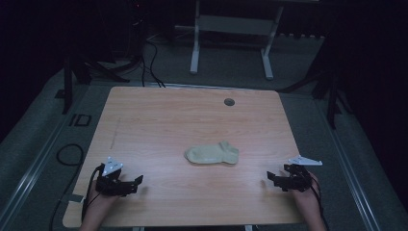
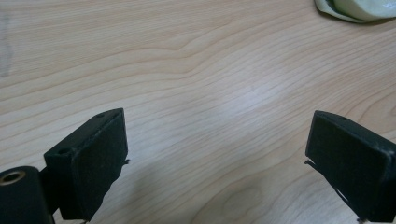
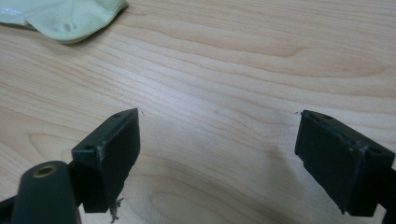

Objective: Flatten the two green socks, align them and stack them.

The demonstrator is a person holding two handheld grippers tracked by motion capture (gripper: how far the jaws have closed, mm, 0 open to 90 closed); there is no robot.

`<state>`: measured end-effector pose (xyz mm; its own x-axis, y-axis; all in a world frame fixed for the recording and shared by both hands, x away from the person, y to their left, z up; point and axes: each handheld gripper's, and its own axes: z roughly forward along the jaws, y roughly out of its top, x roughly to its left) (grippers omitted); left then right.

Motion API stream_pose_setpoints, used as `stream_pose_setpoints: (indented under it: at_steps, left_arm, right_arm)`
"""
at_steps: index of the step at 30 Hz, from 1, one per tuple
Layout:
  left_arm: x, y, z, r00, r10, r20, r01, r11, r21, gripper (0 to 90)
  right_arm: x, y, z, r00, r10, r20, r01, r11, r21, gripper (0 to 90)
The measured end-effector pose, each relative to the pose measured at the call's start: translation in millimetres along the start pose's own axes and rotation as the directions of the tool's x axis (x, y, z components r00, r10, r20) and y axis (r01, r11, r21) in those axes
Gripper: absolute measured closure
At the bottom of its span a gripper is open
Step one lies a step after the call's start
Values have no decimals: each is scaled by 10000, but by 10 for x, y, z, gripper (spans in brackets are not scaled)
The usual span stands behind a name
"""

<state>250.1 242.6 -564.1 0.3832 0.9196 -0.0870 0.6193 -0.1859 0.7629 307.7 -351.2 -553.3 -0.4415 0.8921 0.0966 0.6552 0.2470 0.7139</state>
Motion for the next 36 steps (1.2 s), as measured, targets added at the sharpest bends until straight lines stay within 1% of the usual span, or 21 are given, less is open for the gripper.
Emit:
stream_pose_setpoints:
  at_steps: [3,5,6,7,9,12,14,17,21,24,25,28,30,33,36]
  left_arm:
    - [49,-37,-40,9994,-301,-151,298,9993,-212,58]
    - [65,-48,-53,9993,-307,-226,301,9992,-244,58]
    - [91,-65,-75,9987,-459,-231,451,9985,-320,58]
    - [108,-73,-89,9983,-498,-306,487,9982,-359,58]
    - [136,-89,-110,9976,-602,-338,586,9972,-454,58]
    - [175,-119,-144,9958,-599,-693,566,9972,-490,58]
    - [204,-131,-171,9949,-809,-608,772,9952,-606,58]
    - [237,-151,-206,9919,-1090,-647,1036,9912,-819,58]
    - [250,-197,-226,9917,-1028,-768,971,9924,-751,58]
    - [247,-224,-244,9910,-1031,-851,963,9921,-799,58]
    - [241,-240,-251,9906,-1012,-917,932,9918,-880,58]
    - [218,-283,-262,9888,-860,-1223,750,9929,-926,58]
    - [220,-292,-262,9890,-934,-1147,825,9919,-964,58]
    - [232,-294,-264,9886,-969,-1150,853,9912,-1016,58]
    - [241,-305,-253,9881,-1027,-1142,920,9912,-951,58]
  right_arm:
    - [-27,-5,-34,9998,164,71,-163,9998,-116,142]
    - [-35,-11,-43,9997,233,80,-232,9996,-170,143]
    - [-43,-20,-49,9994,298,147,-295,9993,-224,142]
    - [-65,-42,-57,9989,393,242,-387,9989,-260,142]
    - [-91,-62,-63,9984,509,265,-503,9985,-223,142]
    - [-123,-84,-84,9977,546,397,-536,9982,-260,141]
    - [-148,-97,-105,9970,631,449,-612,9972,-423,141]
    - [-186,-113,-146,9958,752,520,-720,9955,-611,141]
    - [-238,-167,-186,9926,1077,559,-1032,9917,-769,142]
    - [-241,-181,-190,9930,1025,581,-976,9919,-818,142]
    - [-238,-181,-188,9931,1018,583,-969,9919,-825,142]
    - [-230,-188,-167,9936,947,621,-902,9933,-720,142]
    - [-224,-192,-154,9942,866,642,-825,9945,-643,142]
    - [-222,-193,-147,9944,821,669,-781,9951,-608,142]
    - [-227,-196,-141,9944,824,664,-789,9954,-539,142]
